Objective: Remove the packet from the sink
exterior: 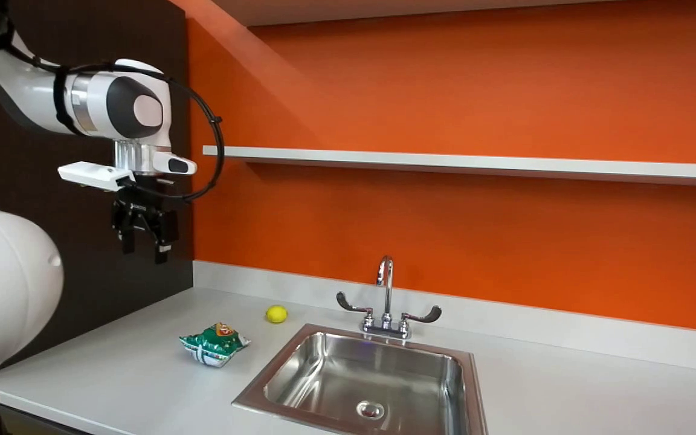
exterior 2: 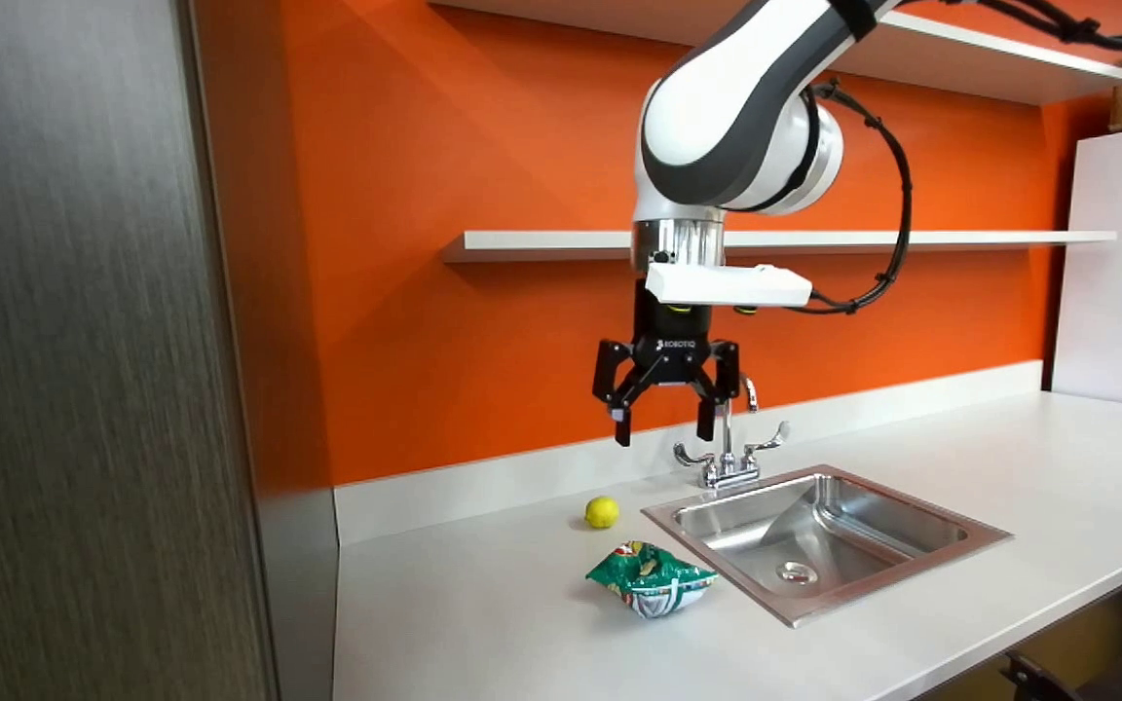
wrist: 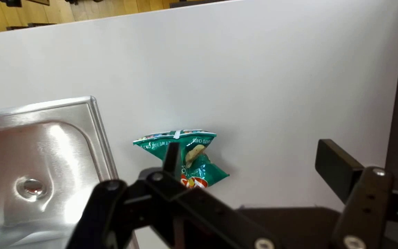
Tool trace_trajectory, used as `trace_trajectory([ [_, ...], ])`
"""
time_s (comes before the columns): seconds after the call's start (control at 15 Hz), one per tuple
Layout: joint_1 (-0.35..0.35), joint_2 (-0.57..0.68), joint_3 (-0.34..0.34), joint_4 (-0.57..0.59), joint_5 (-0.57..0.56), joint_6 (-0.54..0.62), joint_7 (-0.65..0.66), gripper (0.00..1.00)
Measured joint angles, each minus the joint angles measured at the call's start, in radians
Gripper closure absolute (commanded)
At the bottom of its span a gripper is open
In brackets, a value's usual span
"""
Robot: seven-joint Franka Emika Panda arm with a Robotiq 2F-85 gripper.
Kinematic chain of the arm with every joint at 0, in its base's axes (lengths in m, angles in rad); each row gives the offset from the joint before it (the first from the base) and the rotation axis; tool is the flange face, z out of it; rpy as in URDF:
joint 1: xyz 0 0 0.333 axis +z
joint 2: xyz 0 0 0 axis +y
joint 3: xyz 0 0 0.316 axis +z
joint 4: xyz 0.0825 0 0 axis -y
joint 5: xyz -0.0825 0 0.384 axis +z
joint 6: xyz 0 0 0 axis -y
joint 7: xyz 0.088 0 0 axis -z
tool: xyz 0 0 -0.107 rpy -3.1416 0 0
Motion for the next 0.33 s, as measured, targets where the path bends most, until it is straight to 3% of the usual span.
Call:
trace_trajectory([
  [0.33, -0.006, 0.013, 0.005, 0.0, 0.0, 0.004, 0.0, 0.0],
])
